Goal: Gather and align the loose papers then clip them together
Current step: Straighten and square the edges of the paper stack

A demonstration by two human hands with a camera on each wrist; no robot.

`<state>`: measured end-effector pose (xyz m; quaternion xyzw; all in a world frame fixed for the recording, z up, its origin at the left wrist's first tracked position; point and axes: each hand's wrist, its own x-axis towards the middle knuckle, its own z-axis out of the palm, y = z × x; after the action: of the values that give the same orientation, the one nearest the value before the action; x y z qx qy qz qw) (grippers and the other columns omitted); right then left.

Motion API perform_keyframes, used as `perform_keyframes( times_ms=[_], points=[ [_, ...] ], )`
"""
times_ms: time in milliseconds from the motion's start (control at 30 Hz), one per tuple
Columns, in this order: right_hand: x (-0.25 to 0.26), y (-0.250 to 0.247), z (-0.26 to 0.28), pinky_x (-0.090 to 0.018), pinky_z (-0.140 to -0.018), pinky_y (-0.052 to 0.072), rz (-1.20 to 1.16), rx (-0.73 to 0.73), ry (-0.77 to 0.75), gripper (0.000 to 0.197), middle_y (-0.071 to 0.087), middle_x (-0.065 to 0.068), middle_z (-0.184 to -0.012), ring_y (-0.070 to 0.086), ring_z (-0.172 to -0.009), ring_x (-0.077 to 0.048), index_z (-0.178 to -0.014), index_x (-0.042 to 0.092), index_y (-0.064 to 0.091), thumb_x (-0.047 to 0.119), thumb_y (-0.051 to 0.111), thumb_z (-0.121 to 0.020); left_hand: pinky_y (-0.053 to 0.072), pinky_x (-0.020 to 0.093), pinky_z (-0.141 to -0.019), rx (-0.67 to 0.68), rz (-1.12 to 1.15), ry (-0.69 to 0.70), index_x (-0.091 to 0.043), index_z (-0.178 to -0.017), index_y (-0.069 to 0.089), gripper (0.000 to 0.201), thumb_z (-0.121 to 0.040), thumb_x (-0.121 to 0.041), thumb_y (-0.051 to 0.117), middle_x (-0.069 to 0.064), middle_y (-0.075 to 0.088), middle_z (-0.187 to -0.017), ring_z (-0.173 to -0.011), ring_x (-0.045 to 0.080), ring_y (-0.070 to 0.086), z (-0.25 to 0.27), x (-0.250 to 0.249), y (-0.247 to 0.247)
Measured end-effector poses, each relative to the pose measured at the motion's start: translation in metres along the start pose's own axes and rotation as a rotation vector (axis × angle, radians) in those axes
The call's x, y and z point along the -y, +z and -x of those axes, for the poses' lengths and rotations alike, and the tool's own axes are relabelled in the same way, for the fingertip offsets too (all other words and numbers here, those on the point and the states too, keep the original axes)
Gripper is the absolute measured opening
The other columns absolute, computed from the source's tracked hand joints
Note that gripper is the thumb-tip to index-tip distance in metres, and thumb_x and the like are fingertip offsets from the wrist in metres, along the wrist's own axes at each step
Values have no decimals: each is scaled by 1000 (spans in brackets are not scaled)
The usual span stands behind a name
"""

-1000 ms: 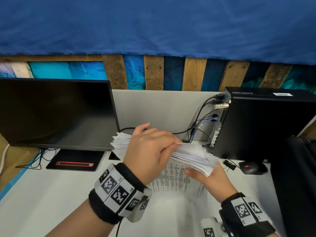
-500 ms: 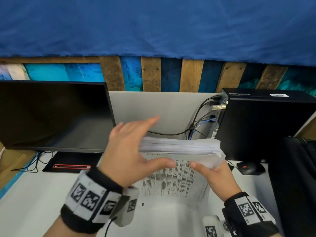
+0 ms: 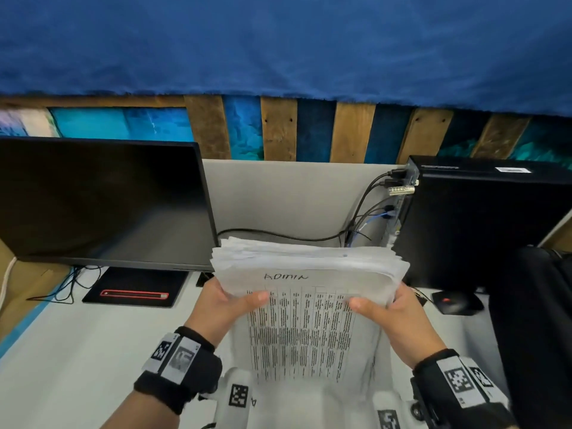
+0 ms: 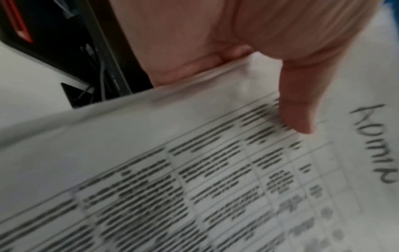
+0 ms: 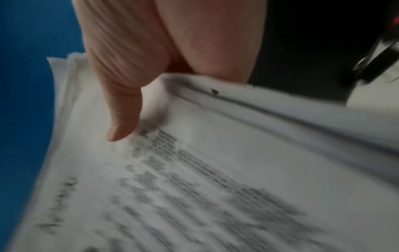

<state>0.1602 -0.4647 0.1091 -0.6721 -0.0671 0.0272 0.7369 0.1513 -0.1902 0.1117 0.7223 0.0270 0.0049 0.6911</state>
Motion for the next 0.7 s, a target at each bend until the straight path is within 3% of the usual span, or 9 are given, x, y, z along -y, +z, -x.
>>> perform_keyframes(
  times_ms=[133, 267, 367, 467, 600, 667, 700],
  points=[
    [-11, 8, 10, -31, -87, 57, 72, 0, 46, 42, 77, -2, -101, 72, -98, -20, -106, 15, 70, 9, 81, -66, 51, 46, -96, -41, -60, -11, -21, -100, 71, 31, -69, -21, 80, -3, 77, -99, -96, 14, 71, 3, 3, 13],
    [12, 11, 7, -27, -85, 57, 33, -18, -68, 50, 76, 1, -104, 71, -97, -13, -111, 15, 66, 9, 76, -62, 52, 42, -91, -89, 30, 63, -21, -103, 71, 46, -60, -33, 85, -1, 76, -103, -100, 18, 70, 2, -18, 15],
    [21, 3, 4, -25, -76, 59, -2, -70, -118, 53, 76, -2, -104, 72, -95, -13, -112, 14, 64, 11, 76, -60, 55, 43, -83, -68, 142, 101, -13, -109, 66, 59, -54, -29, 81, 10, 74, -106, -100, 28, 70, -1, -21, 4],
    [9, 1, 5, -27, -82, 58, 31, -84, -79, 57, 74, -3, -108, 70, -101, -15, -115, 17, 63, 14, 78, -60, 54, 41, -87, -21, 111, 79, -11, -113, 65, 59, -58, -23, 81, 9, 73, -109, -104, 26, 69, 0, -13, 5],
    [-18, 9, 11, -29, -90, 54, 167, -56, 11, 34, 78, 9, -91, 72, -87, -4, -95, 28, 71, 13, 78, -66, 51, 42, -96, -66, 13, 62, -15, -108, 70, 25, -83, -9, 67, 1, 75, -106, -102, 14, 70, 6, -5, 24],
    [-30, 4, 12, -24, -87, 55, 221, -72, 66, 20, 77, 9, -71, 72, -69, 0, -73, 26, 74, 6, 76, -74, 50, 47, -95, -137, 127, 31, -16, -102, 72, 21, -84, -9, 66, 5, 75, -104, -101, 21, 70, 4, -4, 24],
    [-34, 1, 12, -28, -87, 56, 250, -82, 103, 16, 77, 7, -72, 73, -72, -4, -76, 22, 75, 6, 75, -76, 49, 51, -95, -150, 228, 17, -15, -104, 71, 22, -82, -10, 68, 9, 74, -106, -103, 26, 69, 2, -5, 21]
  ],
)
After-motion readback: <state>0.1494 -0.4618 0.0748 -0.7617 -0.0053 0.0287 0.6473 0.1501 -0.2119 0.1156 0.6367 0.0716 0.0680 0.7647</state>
